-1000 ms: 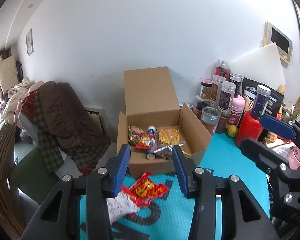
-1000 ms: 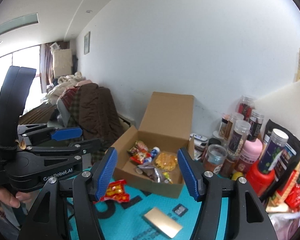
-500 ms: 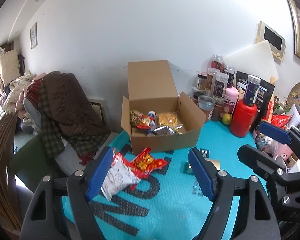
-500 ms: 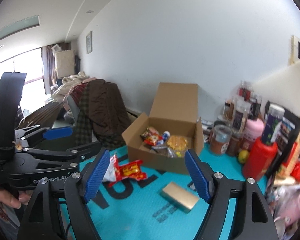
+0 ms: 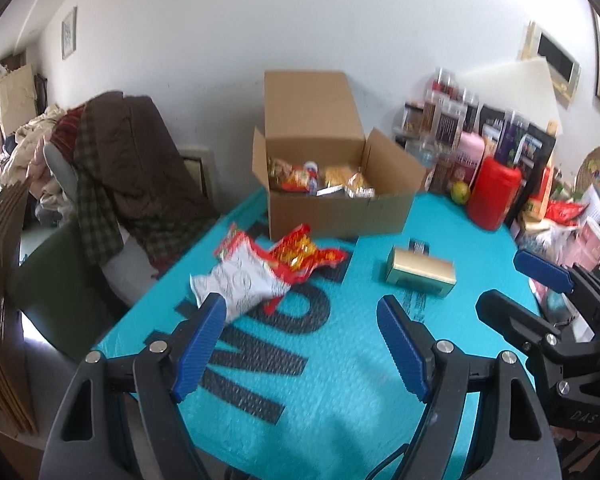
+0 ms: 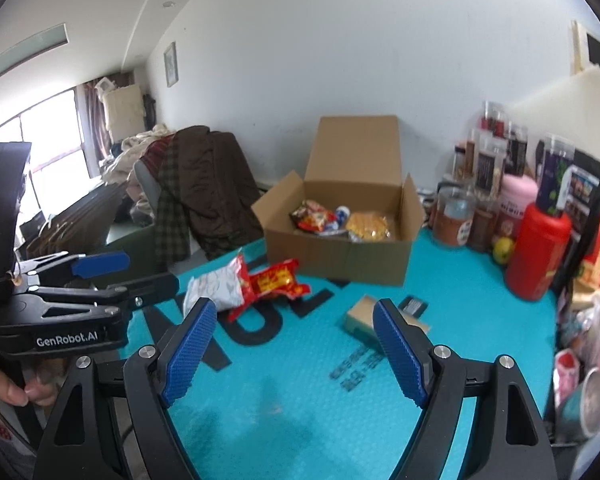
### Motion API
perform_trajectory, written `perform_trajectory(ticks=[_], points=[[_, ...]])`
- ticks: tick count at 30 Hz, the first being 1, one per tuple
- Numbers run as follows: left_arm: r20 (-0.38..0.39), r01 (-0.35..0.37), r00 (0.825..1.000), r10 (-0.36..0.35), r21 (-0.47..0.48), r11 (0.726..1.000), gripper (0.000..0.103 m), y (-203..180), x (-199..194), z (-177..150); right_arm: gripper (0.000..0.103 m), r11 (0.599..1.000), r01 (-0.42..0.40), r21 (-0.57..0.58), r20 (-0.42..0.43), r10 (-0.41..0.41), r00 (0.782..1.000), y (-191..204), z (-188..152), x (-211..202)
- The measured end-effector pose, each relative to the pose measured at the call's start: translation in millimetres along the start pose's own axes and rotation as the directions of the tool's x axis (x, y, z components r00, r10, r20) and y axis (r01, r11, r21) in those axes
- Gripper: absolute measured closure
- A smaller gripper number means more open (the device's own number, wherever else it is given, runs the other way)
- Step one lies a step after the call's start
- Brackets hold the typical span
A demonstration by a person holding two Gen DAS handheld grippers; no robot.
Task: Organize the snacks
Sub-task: 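Withdraw both tools from the box toward the white pastry bag, then grasp the white pastry bag with the left tool while the right tool grasps the gold box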
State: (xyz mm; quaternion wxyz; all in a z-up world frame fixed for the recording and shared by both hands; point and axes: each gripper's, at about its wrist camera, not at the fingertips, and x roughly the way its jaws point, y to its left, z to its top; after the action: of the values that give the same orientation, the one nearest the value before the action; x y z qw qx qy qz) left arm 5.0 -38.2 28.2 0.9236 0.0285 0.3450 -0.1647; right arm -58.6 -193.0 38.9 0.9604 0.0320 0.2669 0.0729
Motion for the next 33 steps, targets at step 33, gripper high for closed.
perform_trajectory(ticks=[33], points=[[-0.191, -0.069, 0.977, 0.097, 0.144, 0.987, 0.025, 54.2, 146.6, 15.7, 0.021, 0.997, 0.037, 0.072, -0.205, -0.022, 0.978, -40.6, -12.2, 119.0]])
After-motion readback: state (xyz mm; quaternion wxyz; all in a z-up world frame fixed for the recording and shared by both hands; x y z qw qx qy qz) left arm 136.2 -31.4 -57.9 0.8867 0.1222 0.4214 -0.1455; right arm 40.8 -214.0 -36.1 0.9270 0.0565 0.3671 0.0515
